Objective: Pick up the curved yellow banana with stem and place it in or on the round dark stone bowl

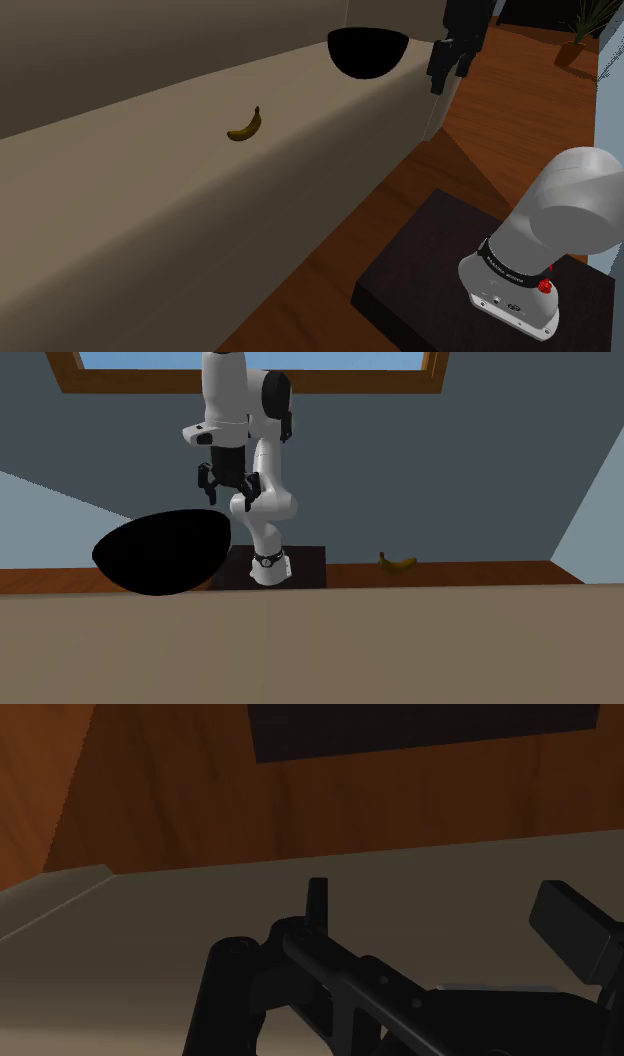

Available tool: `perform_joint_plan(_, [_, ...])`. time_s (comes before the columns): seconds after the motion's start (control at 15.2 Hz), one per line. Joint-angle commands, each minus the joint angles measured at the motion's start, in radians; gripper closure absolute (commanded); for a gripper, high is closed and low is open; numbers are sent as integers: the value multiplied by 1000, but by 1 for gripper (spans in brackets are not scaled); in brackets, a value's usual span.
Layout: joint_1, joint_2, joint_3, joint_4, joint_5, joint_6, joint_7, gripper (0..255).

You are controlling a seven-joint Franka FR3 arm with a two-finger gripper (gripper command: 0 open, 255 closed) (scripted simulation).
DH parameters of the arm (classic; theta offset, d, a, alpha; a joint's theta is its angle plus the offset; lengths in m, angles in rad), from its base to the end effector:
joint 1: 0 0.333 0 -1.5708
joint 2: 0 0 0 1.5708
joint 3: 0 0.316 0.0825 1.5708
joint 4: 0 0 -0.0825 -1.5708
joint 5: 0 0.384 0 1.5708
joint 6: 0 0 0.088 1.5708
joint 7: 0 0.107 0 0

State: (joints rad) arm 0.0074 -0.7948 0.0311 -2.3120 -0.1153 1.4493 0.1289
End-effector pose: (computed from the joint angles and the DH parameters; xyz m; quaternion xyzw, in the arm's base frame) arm 0.2919 0.0011 0.6044 0.9956 -0.0551 -0.0284 0.0709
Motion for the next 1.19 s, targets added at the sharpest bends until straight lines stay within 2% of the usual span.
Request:
perform_joint_plan(0.0, [0,0,0,0,0,0,0,0])
perform_joint_plan(0.53, [76,194,55,94,121,124,11,0])
perform_joint_plan(1.12, [152,421,119,262,228,224,6,0])
